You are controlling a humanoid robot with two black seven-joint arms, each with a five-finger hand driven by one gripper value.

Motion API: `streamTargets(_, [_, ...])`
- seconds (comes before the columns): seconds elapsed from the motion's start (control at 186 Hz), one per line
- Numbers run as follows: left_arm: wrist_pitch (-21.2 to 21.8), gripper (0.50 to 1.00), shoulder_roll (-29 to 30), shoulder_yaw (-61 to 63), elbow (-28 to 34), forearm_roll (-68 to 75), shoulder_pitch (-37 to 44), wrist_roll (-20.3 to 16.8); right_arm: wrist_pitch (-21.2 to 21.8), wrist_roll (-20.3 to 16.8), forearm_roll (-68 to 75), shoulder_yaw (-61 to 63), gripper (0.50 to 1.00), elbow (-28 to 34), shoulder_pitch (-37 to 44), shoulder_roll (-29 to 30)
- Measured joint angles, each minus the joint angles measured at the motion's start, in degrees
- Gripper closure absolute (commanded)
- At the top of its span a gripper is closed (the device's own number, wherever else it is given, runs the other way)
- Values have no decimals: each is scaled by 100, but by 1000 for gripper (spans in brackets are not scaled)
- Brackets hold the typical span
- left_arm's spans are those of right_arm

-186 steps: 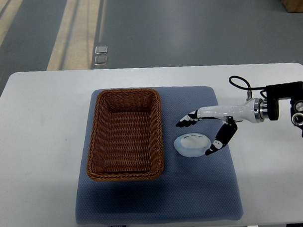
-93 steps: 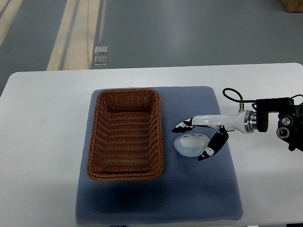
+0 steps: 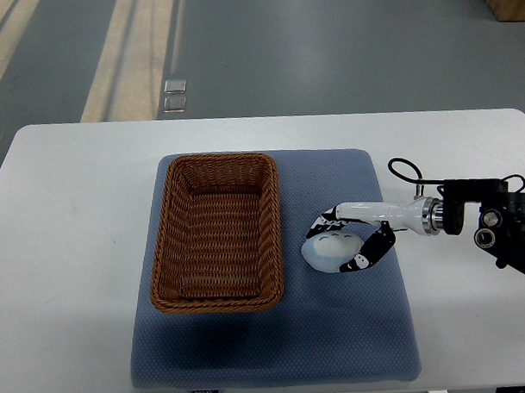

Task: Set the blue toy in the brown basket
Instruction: 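Lift the held toy with the right hand and carry it over the basket, then lower the toy into the basket and open the right hand's fingers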

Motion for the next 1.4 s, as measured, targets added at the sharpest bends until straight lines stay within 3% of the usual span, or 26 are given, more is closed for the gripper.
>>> streamTargets(0.14, [0, 500, 0, 0, 0, 0, 0, 0, 2, 0, -8, 0, 1000, -9, -1, 11])
streamTargets(0.398, [0, 500, 0, 0, 0, 0, 0, 0, 18, 5, 8, 60, 1000, -23, 169, -17])
streamTargets(0.704, [0, 500, 0, 0, 0, 0, 0, -2, 5, 17, 147, 144, 1000, -136, 1259, 35])
streamTargets(0.978, [0, 500, 0, 0, 0, 0, 0, -2, -326, 18, 619, 150, 996, -670, 1941, 1053])
streamTargets(1.193, [0, 500, 0, 0, 0, 0, 0, -2, -628, 18, 636, 139, 993, -1010, 1766, 1972])
streamTargets(1.402, [0, 500, 0, 0, 0, 0, 0, -2, -803, 18, 622, 139, 983, -1350, 1412, 2386])
